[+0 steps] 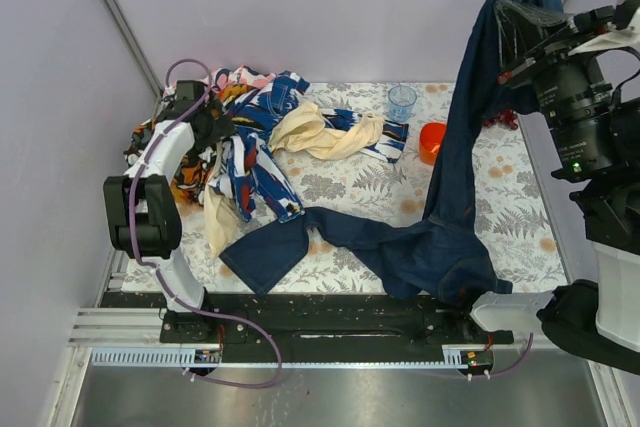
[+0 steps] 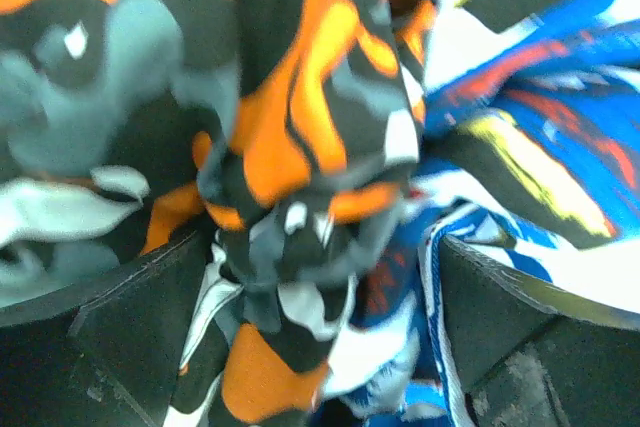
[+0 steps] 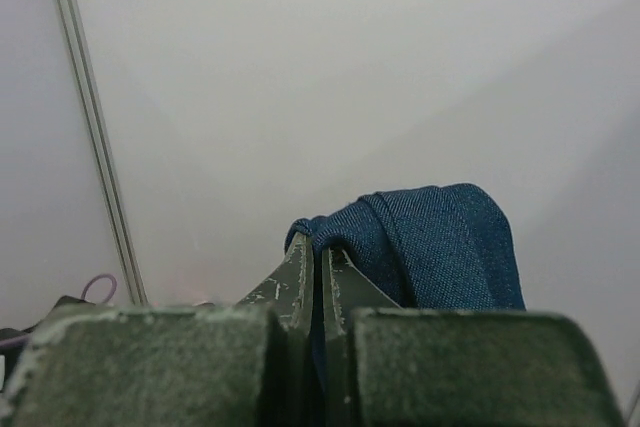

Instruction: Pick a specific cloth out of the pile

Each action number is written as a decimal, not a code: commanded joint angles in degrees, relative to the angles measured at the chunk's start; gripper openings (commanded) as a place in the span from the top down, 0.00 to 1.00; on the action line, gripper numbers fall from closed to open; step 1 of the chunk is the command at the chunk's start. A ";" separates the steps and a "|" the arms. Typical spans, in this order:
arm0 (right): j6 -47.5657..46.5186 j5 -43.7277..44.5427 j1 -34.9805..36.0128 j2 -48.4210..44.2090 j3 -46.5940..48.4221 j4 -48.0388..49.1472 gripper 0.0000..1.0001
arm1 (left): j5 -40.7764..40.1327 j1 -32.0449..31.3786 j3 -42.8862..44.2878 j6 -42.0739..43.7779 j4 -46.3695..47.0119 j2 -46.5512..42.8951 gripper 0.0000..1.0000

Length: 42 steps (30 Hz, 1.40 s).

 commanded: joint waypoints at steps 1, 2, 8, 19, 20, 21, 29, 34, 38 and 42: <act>-1.72 1.36 0.00 -1.37 -7.10 5.39 1.00 | -11.30 -6.42 -1.97 2.61 -1.68 -11.35 0.01; -0.75 1.44 0.00 -1.28 -9.47 5.57 1.00 | -11.38 -8.00 -2.76 2.35 -1.32 -13.28 0.01; 10.92 1.18 0.00 -6.37 -37.22 13.12 1.00 | -12.88 -12.76 -9.53 -0.73 -0.97 -21.98 0.01; 42.31 -2.78 -0.09 -7.36 -84.98 19.30 0.92 | -11.56 -18.12 -23.07 -3.19 2.19 -30.08 0.01; 43.37 -2.69 -0.09 -5.87 -85.86 17.11 0.90 | -10.86 -18.12 -23.77 -3.37 2.63 -30.17 0.01; 44.51 -2.42 -0.09 -4.72 -86.39 14.91 0.85 | -10.25 -18.21 -24.82 -3.46 2.81 -30.43 0.01; 46.80 0.38 0.00 -1.89 -86.57 4.88 0.21 | -7.34 -19.18 -30.89 -4.51 4.65 -34.65 0.01; 44.70 3.11 0.00 -8.03 -85.00 3.64 0.00 | -7.60 -19.35 -32.13 -5.04 4.04 -40.88 0.01; 42.69 0.41 -0.09 -14.80 -83.85 4.87 0.00 | -8.39 -19.53 -33.53 -5.48 3.95 -46.42 0.01; 37.24 -8.71 0.00 -21.57 -84.90 9.25 0.00 | -8.66 -19.53 -34.50 -5.83 3.51 -50.12 0.01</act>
